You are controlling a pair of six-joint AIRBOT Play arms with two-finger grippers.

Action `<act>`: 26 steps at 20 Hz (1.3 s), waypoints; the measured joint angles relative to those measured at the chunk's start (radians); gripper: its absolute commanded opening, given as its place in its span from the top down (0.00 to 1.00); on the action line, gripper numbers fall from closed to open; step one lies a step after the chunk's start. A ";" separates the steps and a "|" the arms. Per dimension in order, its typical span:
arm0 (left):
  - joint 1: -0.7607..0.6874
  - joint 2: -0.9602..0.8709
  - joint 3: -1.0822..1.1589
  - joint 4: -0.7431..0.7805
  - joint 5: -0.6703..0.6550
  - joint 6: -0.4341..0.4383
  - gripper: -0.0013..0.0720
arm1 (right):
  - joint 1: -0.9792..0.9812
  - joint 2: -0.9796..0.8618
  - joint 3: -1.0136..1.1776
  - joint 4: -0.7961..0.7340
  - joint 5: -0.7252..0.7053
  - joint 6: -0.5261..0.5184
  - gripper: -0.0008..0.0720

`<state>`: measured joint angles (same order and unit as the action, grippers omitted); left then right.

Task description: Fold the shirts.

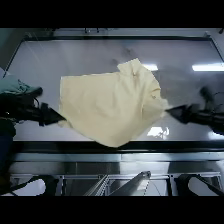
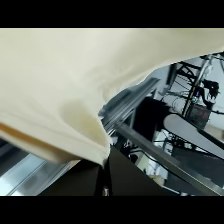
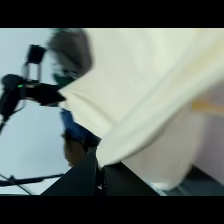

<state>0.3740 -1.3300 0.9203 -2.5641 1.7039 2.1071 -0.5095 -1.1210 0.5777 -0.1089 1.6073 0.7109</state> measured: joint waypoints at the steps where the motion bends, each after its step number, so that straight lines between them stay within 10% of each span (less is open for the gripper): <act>1: 0.008 0.071 0.054 -0.102 0.037 0.054 0.95 | -0.023 0.090 0.019 0.142 0.049 -0.055 0.97; 5: 0.101 0.365 0.407 -0.323 0.070 0.180 0.95 | -0.167 0.432 0.192 0.439 -0.013 -0.168 0.96; 11: 0.347 0.481 1.004 -0.395 -0.052 0.203 0.95 | -0.325 0.599 0.604 0.480 -0.311 -0.226 0.97; 26: -0.118 -0.307 0.614 0.003 -0.179 0.047 0.96 | 0.195 -0.338 0.675 -0.142 -0.545 -0.010 0.97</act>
<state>0.2558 -1.6375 1.5341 -2.5614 1.5253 2.1540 -0.3141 -1.4590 1.2530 -0.2508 1.0626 0.7010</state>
